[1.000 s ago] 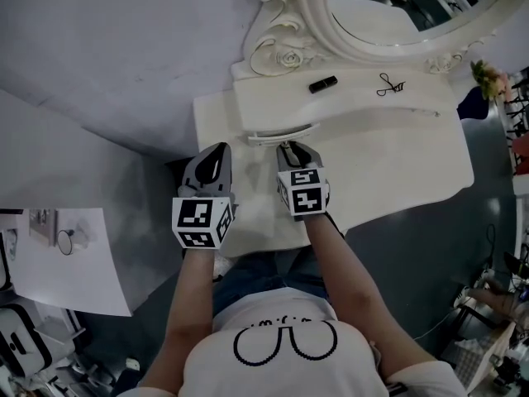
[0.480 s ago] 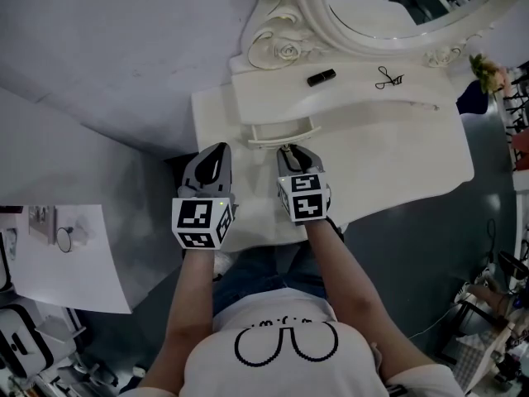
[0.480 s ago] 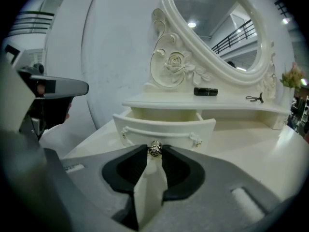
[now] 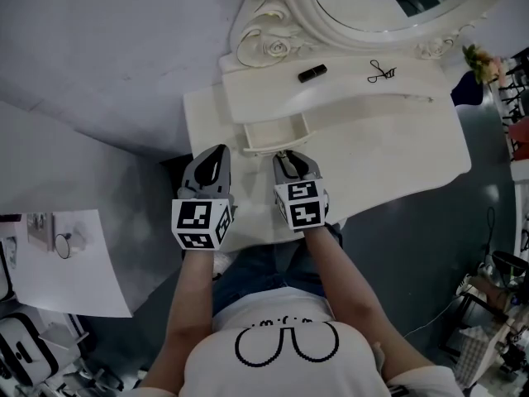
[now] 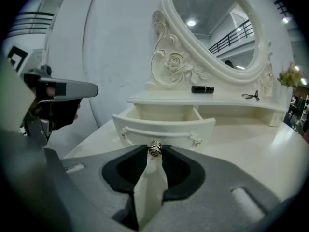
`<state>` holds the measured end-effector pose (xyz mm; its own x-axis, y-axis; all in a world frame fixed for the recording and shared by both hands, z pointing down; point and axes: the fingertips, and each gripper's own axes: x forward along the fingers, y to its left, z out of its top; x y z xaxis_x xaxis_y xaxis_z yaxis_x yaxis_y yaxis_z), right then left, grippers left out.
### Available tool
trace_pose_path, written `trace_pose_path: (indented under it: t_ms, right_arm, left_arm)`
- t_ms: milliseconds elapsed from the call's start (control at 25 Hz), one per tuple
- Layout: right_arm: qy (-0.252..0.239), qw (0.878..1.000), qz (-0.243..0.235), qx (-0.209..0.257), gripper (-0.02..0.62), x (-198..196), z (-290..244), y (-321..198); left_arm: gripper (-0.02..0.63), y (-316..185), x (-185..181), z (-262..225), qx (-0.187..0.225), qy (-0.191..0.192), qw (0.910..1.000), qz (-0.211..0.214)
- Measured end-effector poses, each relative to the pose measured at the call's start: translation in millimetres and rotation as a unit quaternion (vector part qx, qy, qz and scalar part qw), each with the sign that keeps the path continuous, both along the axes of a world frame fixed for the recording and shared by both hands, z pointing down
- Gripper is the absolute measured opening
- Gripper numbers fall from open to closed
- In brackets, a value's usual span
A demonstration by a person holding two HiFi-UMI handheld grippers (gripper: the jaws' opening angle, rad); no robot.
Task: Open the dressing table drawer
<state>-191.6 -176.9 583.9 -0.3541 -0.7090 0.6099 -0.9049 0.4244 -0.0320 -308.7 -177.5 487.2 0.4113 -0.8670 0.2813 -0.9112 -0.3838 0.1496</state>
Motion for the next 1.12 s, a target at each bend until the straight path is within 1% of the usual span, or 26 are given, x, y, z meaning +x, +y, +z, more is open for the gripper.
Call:
trace_pose_path:
  t_ms: [320, 400, 440, 560, 640, 760, 840, 1120]
  right_arm:
    - [-0.008, 1.000, 0.003, -0.009, 0.098, 2, 0, 8]
    - [-0.013, 1.000, 0.002, -0.016, 0.108, 3, 1, 10]
    - [-0.016, 1.000, 0.002, -0.019, 0.139, 3, 1, 11]
    - [-0.021, 1.000, -0.001, -0.019, 0.177, 4, -4, 14]
    - [-0.029, 0.999, -0.004, -0.015, 0.242, 6, -11, 15]
    - [-0.042, 0.999, -0.010, -0.013, 0.317, 9, -20, 19]
    - [-0.039, 0.999, -0.016, -0.012, 0.334, 12, -26, 22]
    - [-0.038, 0.998, -0.043, 0.001, 0.334, 20, -62, 21]
  left_arm:
    - [-0.002, -1, 7, -4, 0.002, 0.001, 1.0000, 0.005]
    - [-0.002, -1, 8, -5, 0.003, 0.001, 1.0000, 0.006]
    - [-0.002, 0, 9, -6, 0.004, 0.002, 1.0000, 0.005]
    - [-0.002, 2, 10, -9, 0.006, 0.005, 1.0000, 0.005]
    - [-0.002, 3, 11, -11, 0.005, 0.007, 1.0000, 0.004]
    - [-0.002, 3, 13, -15, 0.005, 0.010, 0.9999, 0.001]
    - [-0.002, 4, 14, -18, 0.007, 0.012, 0.9999, -0.003]
    - [-0.002, 6, 12, -34, 0.007, 0.013, 0.9995, -0.027]
